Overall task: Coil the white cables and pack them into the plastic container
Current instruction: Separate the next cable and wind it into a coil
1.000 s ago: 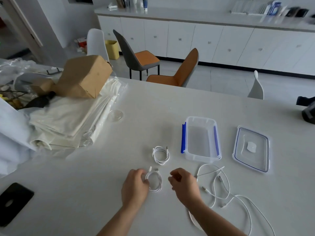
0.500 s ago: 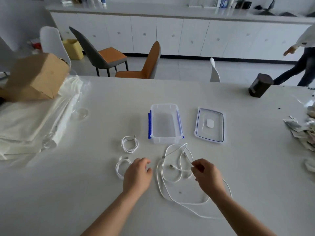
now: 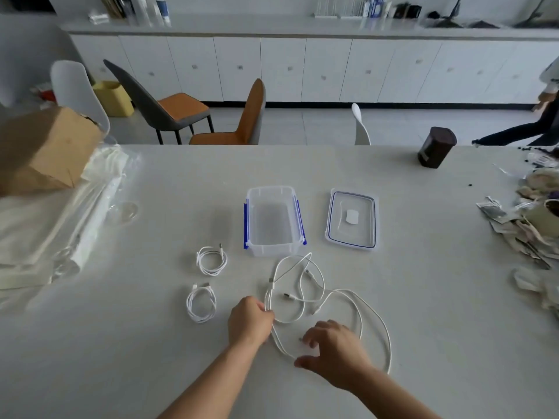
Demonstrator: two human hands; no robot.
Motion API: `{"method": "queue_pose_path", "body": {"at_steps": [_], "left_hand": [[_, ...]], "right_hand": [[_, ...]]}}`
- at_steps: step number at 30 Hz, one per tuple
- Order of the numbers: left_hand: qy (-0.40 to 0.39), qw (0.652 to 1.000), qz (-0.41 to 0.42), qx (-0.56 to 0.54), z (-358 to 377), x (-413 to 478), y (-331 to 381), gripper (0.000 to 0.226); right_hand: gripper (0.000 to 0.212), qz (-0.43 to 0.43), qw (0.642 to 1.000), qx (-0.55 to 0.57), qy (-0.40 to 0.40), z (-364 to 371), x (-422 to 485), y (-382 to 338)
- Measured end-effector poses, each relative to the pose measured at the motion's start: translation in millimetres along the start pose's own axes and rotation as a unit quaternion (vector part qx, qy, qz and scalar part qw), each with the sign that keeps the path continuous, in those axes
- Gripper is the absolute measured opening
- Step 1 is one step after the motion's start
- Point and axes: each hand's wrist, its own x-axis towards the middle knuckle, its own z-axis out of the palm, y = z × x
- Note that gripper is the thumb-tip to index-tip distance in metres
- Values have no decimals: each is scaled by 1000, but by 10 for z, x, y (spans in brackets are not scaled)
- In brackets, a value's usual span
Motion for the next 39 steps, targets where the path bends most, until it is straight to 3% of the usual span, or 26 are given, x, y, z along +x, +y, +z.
{"method": "queue_pose_path", "body": {"at_steps": [3, 6, 9, 11, 15, 18, 21, 24, 30, 34, 37, 39], "left_hand": [[8, 1000, 13, -5, 9, -71, -12, 12], [27, 998, 59, 4, -5, -163, -68, 11], [33, 993, 115, 14, -36, -211, -77, 12], [27, 991, 127, 21, -61, -223, -52, 13], [9, 985, 171, 28, -106, -262, -24, 23], [-27, 952, 303, 38, -185, -313, 84, 43], [-102, 913, 388, 75, -317, -403, 353, 57], [-157, 918, 364, 22, -467, -493, 646, 25], [-200, 910, 362, -1, -805, -682, 1015, 7], [-232, 911, 341, -20, -913, -732, 1163, 17], [-232, 917, 325, -6, -993, -751, 1201, 42], [-223, 919, 323, -34, -1088, -753, 1181, 51]], "right_hand": [[23, -8, 999, -36, 5, 87, 11, -12], [26, 1, 999, -36, 26, 91, 1, 36], [31, -30, 998, -49, -14, 48, -15, 93], [21, -46, 996, -75, -30, 69, -29, 86], [10, -36, 998, -39, 15, 34, -30, 69], [5, -34, 997, -28, 60, -271, -40, 6], [7, -100, 986, -18, 129, -702, -47, -152], [9, -136, 976, -2, 169, -1131, -30, -370], [11, -174, 971, 35, 163, -1726, -59, -592], [9, -213, 967, 5, 139, -1899, -94, -712], [14, -185, 969, 15, 164, -2107, -106, -720], [14, -159, 978, -28, 136, -2295, -128, -655]]}}
